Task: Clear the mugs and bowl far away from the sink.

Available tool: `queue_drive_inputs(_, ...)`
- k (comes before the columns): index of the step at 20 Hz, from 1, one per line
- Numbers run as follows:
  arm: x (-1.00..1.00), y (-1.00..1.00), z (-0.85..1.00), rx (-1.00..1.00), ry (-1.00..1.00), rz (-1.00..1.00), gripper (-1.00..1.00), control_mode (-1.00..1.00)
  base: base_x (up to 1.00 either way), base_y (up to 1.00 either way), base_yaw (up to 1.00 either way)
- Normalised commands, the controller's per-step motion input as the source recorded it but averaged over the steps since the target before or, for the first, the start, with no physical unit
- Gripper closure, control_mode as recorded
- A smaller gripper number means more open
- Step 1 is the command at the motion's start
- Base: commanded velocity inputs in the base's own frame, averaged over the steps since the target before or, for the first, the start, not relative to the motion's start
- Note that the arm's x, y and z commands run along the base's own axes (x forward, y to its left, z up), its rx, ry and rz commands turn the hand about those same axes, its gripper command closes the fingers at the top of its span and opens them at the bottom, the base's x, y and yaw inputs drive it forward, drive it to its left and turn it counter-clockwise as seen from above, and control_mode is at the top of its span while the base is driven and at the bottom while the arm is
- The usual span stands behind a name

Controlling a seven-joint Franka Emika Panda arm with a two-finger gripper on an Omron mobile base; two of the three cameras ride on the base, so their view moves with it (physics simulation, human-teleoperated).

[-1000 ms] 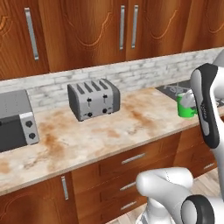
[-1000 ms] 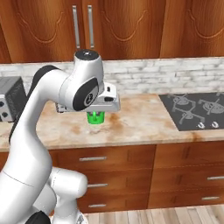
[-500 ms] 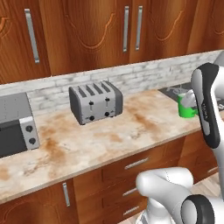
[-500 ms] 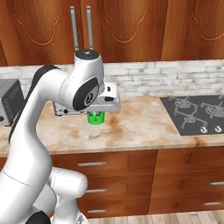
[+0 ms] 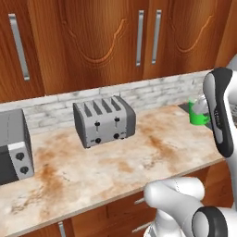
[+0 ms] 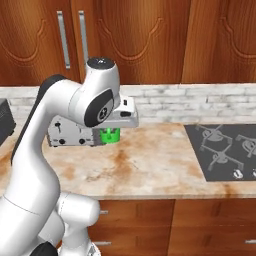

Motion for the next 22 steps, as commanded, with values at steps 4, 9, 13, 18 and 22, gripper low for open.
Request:
queue_drive_inputs(4,0.00,0.00,0.00,0.00,0.00,0.00,1.00,1.00,0.10,-0.03,0.07)
queue_drive_inputs(9,0.00,0.00,0.00,0.00,0.00,0.00,1.00,1.00,-0.02,0.00,0.00)
queue_drive_inputs(13,0.00,0.00,0.00,0.00,0.00,0.00,1.00,1.00,0.18,0.00,0.14)
queue_drive_inputs(18,0.00,0.00,0.00,0.00,0.00,0.00,1.00,1.00,0.16,-0.06,0.28)
queue_drive_inputs(22,0.00,0.00,0.00,0.00,0.00,0.00,1.00,1.00,0.00,-0.02,0.22)
